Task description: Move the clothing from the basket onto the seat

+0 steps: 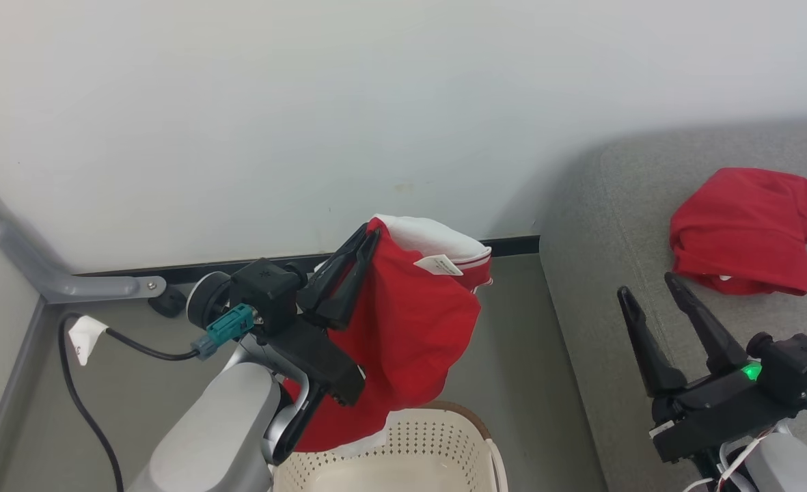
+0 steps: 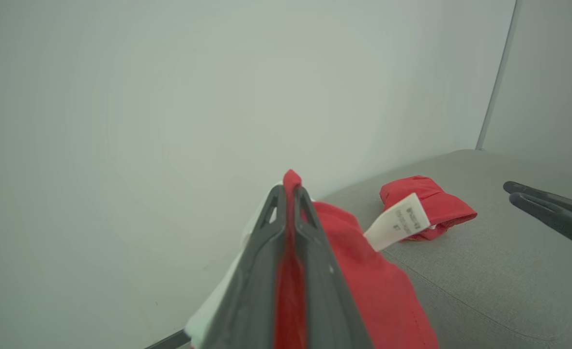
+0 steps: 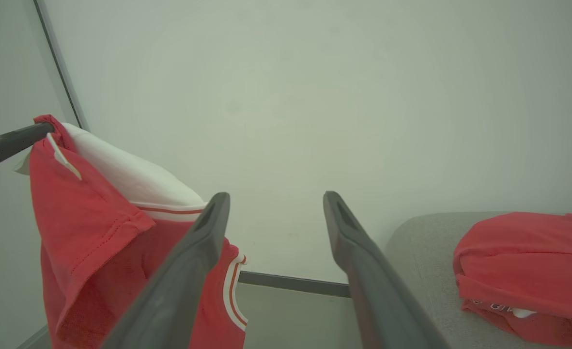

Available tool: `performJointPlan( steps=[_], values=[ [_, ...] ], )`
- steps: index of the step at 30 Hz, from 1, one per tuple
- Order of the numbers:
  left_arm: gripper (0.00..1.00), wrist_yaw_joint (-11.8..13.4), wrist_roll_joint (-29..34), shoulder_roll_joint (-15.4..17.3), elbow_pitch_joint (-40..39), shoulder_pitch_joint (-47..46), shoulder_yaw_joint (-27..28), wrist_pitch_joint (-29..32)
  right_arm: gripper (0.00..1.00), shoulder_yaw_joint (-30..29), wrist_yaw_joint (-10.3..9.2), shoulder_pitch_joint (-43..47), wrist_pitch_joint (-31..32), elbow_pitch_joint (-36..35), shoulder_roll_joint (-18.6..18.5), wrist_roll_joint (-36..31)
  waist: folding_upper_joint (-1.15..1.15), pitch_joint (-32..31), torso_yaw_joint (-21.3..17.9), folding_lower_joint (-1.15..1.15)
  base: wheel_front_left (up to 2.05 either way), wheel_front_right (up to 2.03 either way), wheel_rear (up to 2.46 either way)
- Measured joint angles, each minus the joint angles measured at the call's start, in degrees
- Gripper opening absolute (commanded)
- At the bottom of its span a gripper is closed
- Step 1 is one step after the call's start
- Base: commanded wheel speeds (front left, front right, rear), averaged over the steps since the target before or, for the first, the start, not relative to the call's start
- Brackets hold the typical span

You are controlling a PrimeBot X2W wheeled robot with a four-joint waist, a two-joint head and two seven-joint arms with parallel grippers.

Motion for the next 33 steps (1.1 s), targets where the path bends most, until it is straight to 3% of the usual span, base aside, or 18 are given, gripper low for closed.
performJointPlan(
  steps=[22,33],
  values=[
    [0.00,0.00,0.00,-1.93,-1.76,-3.34,-1.48,3.63,1.00,20.47,0.01,-4.14,0.00,-1.05,0.86,4.48,0.00,0.10,2.82,0.00,0.00,0.00,0.00],
    [0.00,0.00,0.00,-3.49,-2.49,-3.58,-3.81,4.94,1.00,26.02,0.01,-9.93,0.00,6.16,3.36,8.62,0.00,0.40,4.29,0.00,0.00,0.00,0.00]
  ],
)
